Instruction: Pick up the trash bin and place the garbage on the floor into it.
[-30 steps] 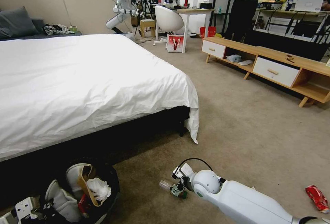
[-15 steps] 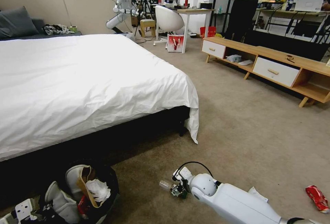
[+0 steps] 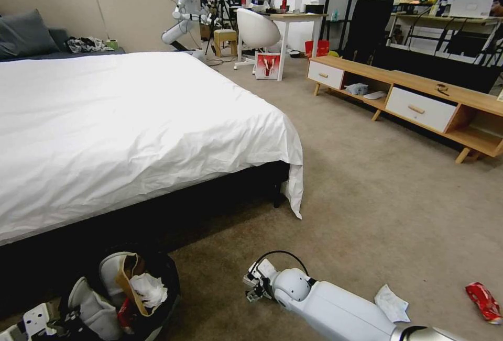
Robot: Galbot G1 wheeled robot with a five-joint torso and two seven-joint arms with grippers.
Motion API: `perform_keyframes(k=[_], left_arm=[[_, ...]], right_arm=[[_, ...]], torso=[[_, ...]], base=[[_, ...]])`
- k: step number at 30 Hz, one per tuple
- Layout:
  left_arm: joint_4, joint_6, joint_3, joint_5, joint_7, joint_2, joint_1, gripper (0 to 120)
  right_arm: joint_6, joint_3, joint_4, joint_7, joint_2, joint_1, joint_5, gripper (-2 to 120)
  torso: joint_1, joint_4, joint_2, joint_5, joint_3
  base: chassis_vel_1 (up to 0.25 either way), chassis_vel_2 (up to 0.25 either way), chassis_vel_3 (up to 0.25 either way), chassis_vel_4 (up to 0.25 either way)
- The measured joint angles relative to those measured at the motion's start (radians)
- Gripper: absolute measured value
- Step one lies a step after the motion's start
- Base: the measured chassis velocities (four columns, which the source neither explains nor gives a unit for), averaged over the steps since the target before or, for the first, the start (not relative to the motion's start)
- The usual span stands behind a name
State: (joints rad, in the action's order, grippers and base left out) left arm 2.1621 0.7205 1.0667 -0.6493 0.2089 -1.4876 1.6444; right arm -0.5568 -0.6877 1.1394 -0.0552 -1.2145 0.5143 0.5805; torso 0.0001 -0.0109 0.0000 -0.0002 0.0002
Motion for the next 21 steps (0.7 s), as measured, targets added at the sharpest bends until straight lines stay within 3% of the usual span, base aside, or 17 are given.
perform_keyframes(k=[15,18,19,21], left_arm=[[-0.008,-0.003,-0.007,0.01,-0.002,-0.001,0.001,3],[-0.01,-0.004,-0.007,0.011,-0.003,-0.001,0.003,3],[-0.012,-0.006,-0.007,0.014,-0.005,-0.001,0.004,3],[-0.012,-0.006,-0.007,0.014,-0.005,-0.001,0.005,3]], right_arm=[[0.048,0.022,-0.1,0.016,-0.013,0.04,-0.052,96],[0.059,0.023,-0.116,0.018,-0.018,0.042,-0.061,88],[0.072,0.025,-0.131,0.022,-0.024,0.044,-0.068,79],[0.079,0.027,-0.138,0.025,-0.028,0.044,-0.071,78]], torso=[[0.0,-0.0001,0.0,0.0002,0.0],[0.0,0.0,0.0,0.0002,0.0],[0.0,-0.0003,0.0,0.0,0.0],[0.0,-0.0001,0.0,0.0001,0.0]], base=[[0.0,0.0,0.0,0.0],[0.0,0.0,0.0,0.0],[0.0,0.0,0.0,0.0],[0.0,0.0,0.0,0.0]])
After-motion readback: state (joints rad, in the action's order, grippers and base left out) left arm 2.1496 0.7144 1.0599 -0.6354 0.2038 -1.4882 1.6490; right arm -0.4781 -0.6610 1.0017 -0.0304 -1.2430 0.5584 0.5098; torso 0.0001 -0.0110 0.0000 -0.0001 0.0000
